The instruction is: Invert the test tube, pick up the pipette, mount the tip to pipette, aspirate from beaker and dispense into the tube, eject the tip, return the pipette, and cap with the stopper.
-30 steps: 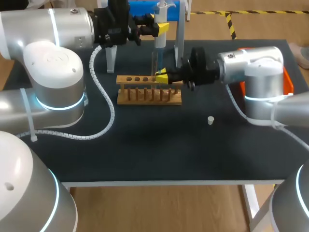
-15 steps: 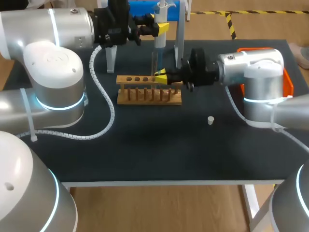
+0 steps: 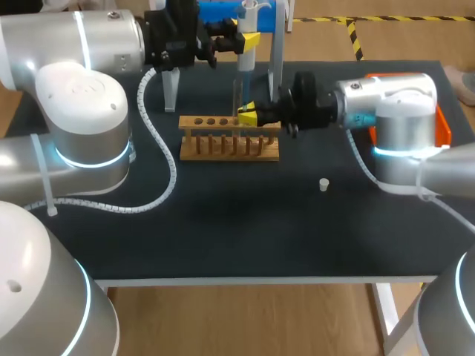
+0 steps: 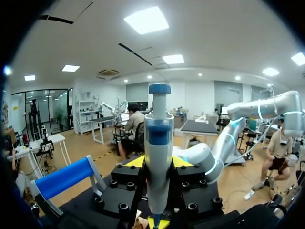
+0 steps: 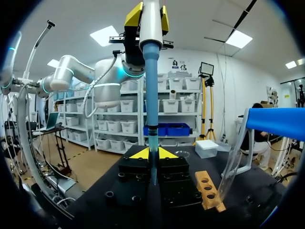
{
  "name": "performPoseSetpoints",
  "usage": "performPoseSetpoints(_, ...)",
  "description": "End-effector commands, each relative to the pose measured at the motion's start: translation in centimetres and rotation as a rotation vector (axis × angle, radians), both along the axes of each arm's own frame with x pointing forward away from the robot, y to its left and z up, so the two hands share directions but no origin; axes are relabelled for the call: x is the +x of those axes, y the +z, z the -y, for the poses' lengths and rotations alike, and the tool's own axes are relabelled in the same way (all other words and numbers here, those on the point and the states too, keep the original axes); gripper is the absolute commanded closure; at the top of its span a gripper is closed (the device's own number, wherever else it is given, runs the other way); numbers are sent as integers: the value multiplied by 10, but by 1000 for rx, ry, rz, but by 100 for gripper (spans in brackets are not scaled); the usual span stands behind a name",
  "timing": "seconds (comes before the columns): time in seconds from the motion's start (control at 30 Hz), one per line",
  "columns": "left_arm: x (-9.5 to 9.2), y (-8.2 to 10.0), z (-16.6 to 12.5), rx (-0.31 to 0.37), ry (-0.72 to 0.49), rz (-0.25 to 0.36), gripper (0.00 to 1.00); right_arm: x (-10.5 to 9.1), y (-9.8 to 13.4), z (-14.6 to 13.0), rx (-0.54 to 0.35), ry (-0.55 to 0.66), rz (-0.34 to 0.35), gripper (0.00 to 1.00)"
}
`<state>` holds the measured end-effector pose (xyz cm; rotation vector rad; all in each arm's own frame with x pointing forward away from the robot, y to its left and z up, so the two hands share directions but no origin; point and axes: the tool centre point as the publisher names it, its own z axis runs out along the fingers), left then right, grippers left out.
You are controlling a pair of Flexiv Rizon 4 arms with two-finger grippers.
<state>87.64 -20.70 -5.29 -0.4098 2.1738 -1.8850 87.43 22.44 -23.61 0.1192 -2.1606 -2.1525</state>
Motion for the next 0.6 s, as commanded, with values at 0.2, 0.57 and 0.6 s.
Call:
performPoseSetpoints(0.2,-1,-7,0,0,0,-2,100,1,16,1,-3,-4,12,100)
performPoseSetpoints(0.57,-1,-7,0,0,0,-2,100,-5,2,3,-33,-1,24,0)
performPoseSetpoints(0.6,-1,-7,0,0,0,-2,100,-5,0,4,-39,2,28,0)
